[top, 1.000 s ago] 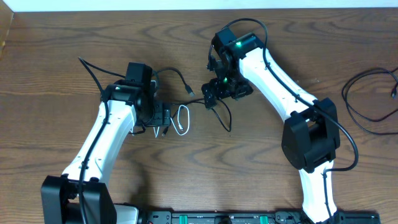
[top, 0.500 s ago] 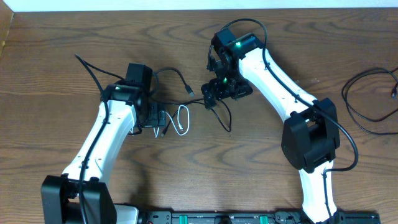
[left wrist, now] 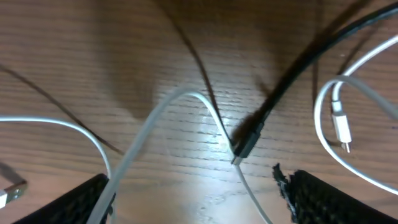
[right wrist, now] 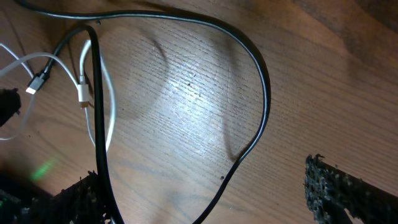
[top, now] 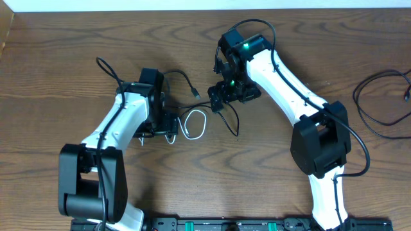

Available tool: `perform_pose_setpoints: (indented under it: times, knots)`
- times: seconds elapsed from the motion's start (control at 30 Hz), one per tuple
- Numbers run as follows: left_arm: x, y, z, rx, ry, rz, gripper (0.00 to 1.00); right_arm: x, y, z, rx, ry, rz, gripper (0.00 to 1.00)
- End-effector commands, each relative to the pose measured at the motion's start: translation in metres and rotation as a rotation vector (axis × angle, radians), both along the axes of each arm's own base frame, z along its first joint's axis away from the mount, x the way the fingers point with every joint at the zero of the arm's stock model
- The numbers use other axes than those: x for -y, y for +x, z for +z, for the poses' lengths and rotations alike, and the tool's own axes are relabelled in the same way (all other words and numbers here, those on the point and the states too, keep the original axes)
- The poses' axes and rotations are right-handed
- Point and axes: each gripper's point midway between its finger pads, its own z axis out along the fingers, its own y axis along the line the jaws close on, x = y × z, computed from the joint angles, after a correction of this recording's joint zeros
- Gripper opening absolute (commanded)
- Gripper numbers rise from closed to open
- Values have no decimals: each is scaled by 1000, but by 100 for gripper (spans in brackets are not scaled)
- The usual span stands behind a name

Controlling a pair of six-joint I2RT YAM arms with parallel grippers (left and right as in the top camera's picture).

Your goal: Untangle cables

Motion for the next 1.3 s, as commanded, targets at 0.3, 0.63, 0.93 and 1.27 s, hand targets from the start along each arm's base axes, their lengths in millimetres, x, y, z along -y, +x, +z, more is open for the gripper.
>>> perform_pose_setpoints:
  times: [0.3,0.63,0.93,1.27]
  knots:
    - [7,14,1,54,-32,4,25,-2,-2,-5,-6,-4,20,99]
    - [14,62,97,369,-80,0,8,-2,-3,-5,-7,-4,27,99]
    - [13,55,200,698,-130,0,8,-5,-4,-4,-15,16,27,97]
    - [11,40,307,1086,-221,47,8,-36,-3,27,-46,288,70,97]
